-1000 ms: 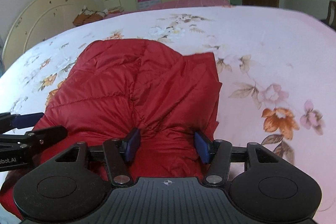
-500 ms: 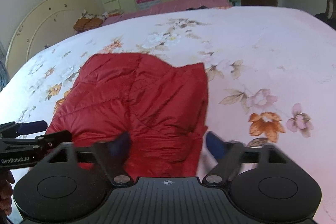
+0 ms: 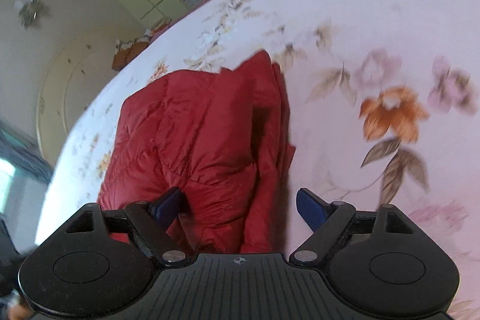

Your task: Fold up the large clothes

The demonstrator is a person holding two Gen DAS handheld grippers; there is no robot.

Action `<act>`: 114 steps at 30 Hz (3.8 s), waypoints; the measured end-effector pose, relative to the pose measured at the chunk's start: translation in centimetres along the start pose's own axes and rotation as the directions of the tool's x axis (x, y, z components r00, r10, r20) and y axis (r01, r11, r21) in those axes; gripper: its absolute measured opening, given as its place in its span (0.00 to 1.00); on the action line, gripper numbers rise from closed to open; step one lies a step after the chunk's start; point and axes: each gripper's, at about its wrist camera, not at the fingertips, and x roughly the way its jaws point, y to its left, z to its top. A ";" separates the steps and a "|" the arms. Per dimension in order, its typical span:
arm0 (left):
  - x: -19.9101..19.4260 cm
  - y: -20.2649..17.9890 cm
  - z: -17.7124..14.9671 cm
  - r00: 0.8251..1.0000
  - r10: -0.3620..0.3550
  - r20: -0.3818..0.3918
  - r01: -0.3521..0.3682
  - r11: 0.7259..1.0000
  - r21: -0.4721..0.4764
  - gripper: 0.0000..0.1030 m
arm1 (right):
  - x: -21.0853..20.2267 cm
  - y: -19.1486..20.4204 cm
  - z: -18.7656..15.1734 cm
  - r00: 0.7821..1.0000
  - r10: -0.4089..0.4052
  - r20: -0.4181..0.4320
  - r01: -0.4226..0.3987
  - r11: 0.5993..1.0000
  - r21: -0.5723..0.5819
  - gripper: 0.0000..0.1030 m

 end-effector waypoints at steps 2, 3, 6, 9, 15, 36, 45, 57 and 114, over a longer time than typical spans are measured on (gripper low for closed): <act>0.1 0.3 -0.1 1.000 -0.013 -0.003 0.013 1.000 -0.013 0.85 | 0.8 -0.4 -0.1 0.998 0.050 -0.031 -0.049 0.999 0.019 0.80; 0.2 0.4 -0.1 1.000 -0.020 -0.006 0.020 1.000 -0.018 0.83 | 1.0 -0.3 -0.2 0.998 0.060 -0.036 -0.060 0.998 0.012 0.80; 0.3 0.8 -0.2 0.999 -0.044 -0.005 0.044 0.998 -0.036 0.77 | 1.5 -0.1 -0.3 0.996 0.082 -0.046 -0.082 0.997 0.001 0.73; 0.2 1.0 -0.2 0.999 -0.052 0.005 0.053 0.996 -0.068 0.67 | 2.0 -0.4 -0.3 0.990 0.121 -0.071 -0.119 0.993 0.026 0.58; -1.2 0.2 -0.2 0.999 -0.020 0.049 0.024 0.997 -0.078 0.51 | 0.9 0.6 0.1 0.983 0.177 -0.054 -0.177 0.984 -0.003 0.35; -11.8 20.7 9.1 0.968 0.062 0.241 -0.040 0.995 -0.096 0.47 | 13.2 24.2 -0.2 0.939 0.344 0.014 -0.341 0.934 -0.103 0.32; -11.6 34.7 13.9 0.966 0.109 0.234 -0.093 0.993 -0.076 0.46 | 26.0 34.6 -1.6 0.943 0.332 0.004 -0.331 0.939 -0.095 0.32; -8.0 39.4 12.6 0.951 0.203 0.235 -0.226 0.971 0.074 0.43 | 35.6 34.6 -2.4 0.964 0.262 -0.046 -0.264 0.964 -0.030 0.42; -11.9 40.1 8.0 0.968 0.208 0.140 -0.197 0.977 -0.086 0.48 | 31.4 38.5 -12.5 0.987 -0.145 0.075 0.163 0.859 -0.485 0.40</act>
